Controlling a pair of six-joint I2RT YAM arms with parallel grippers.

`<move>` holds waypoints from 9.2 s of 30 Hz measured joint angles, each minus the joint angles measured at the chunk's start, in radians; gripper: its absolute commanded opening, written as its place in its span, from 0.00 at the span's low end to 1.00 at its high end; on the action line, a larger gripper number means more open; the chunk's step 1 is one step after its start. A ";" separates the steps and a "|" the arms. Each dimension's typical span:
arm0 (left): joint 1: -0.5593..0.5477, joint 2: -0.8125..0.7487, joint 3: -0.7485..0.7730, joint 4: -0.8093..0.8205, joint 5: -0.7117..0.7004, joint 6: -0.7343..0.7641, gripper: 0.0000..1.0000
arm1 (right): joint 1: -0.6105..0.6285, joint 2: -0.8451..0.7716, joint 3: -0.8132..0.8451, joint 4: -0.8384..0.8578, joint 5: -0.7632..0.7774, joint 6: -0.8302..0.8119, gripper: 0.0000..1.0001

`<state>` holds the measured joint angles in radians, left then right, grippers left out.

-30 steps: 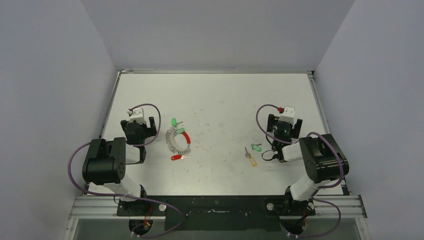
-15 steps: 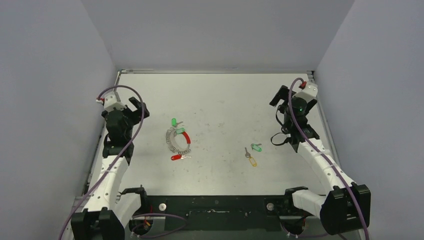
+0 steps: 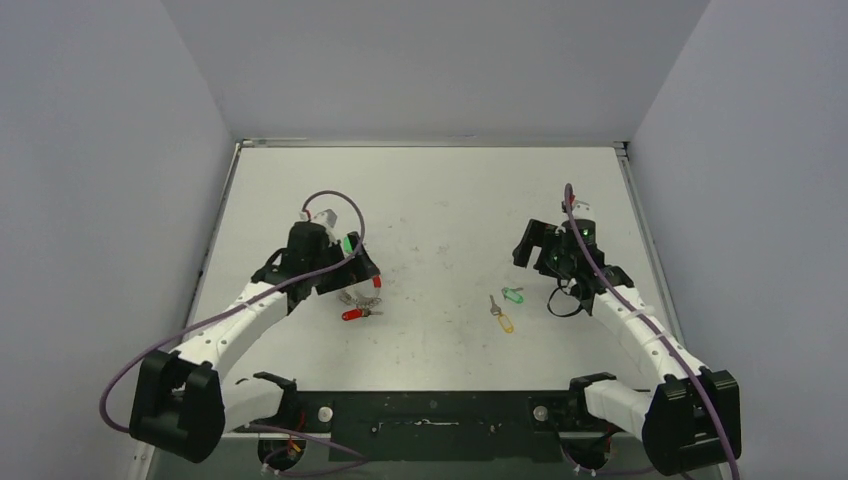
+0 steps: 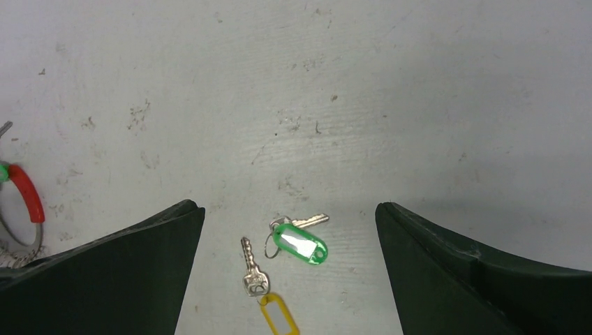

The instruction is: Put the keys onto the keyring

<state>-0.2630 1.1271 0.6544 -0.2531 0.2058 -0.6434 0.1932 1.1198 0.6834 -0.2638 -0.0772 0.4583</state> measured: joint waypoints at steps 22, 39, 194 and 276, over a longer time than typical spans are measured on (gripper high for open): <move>-0.266 0.502 0.262 -0.090 -0.229 0.107 0.93 | -0.003 -0.066 -0.087 -0.074 -0.130 0.051 1.00; -0.601 0.552 0.300 -0.043 -0.235 0.065 0.89 | -0.004 -0.112 -0.042 -0.179 -0.175 -0.018 1.00; -0.337 -0.028 -0.119 -0.074 -0.131 -0.188 0.38 | 0.647 0.323 -0.095 0.332 -0.354 0.293 0.51; -0.204 0.150 -0.058 0.060 -0.001 -0.090 0.31 | 0.663 0.141 -0.052 0.130 -0.239 0.095 0.49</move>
<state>-0.4675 1.2770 0.5964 -0.1932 0.2047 -0.7330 0.8562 1.2610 0.6315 -0.1337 -0.3161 0.5537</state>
